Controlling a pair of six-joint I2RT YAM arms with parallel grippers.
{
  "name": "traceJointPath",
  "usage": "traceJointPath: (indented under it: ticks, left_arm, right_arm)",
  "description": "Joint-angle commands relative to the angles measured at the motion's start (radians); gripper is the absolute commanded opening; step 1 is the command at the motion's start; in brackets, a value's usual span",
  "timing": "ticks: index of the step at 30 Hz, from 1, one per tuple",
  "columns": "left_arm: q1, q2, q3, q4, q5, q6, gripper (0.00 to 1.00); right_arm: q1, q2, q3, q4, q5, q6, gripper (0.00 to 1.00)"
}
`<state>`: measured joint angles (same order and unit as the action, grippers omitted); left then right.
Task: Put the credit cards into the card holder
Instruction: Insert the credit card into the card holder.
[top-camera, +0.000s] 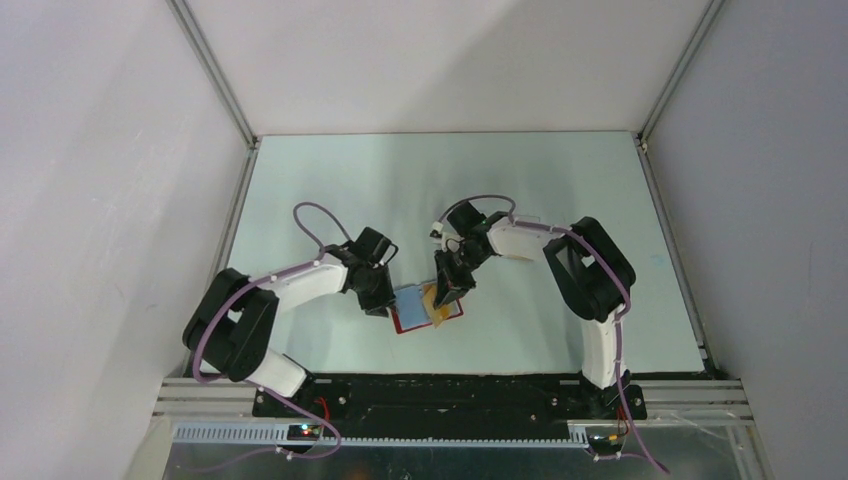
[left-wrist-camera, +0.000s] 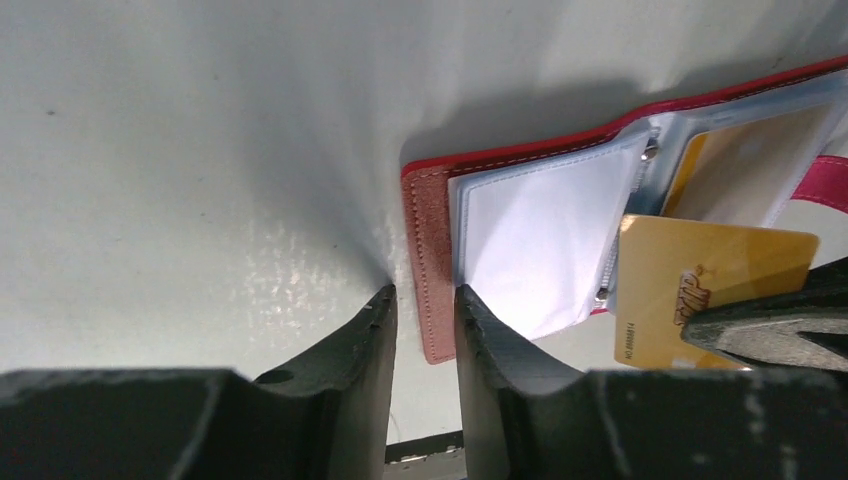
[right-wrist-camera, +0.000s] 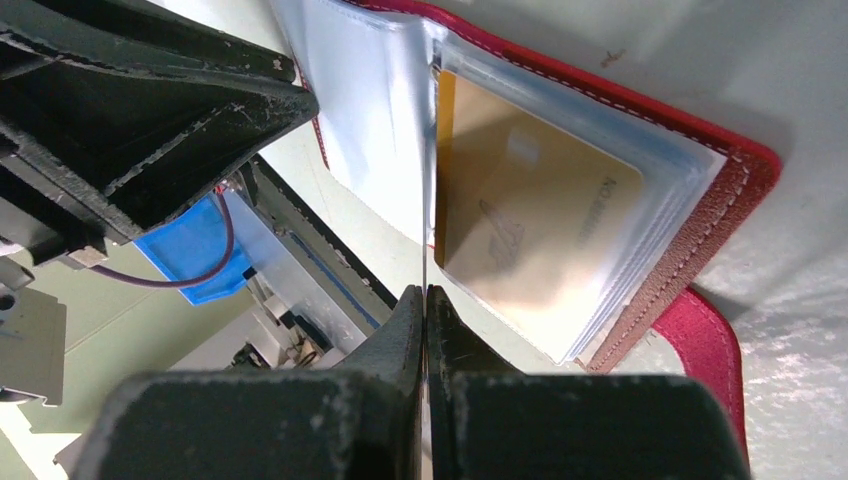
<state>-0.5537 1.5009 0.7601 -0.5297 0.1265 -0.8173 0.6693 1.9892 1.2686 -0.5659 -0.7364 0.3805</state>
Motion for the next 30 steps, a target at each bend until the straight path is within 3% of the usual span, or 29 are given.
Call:
traceJointPath:
  ticks: [1,5,16,22,30]
  left_arm:
    - [0.001,-0.010,0.018,-0.071,-0.090,0.054,0.33]
    - [0.000,0.030,0.034,-0.085,-0.099,0.074,0.22]
    - [0.000,0.073,0.061,-0.095,-0.104,0.101,0.12]
    - [0.000,0.089,0.071,-0.102,-0.099,0.116,0.01]
    - [0.001,0.095,0.072,-0.110,-0.105,0.122,0.00]
  right_arm:
    - [-0.010,0.039,0.057,-0.009,-0.042,-0.033,0.00]
    - [-0.009,0.054,0.083,-0.023,-0.048,-0.042,0.00]
    - [-0.020,0.137,0.148,-0.067,-0.094,-0.099,0.00]
    - [-0.020,0.148,0.202,-0.113,-0.147,-0.163,0.00]
    - [-0.029,0.187,0.270,-0.157,-0.123,-0.184,0.00]
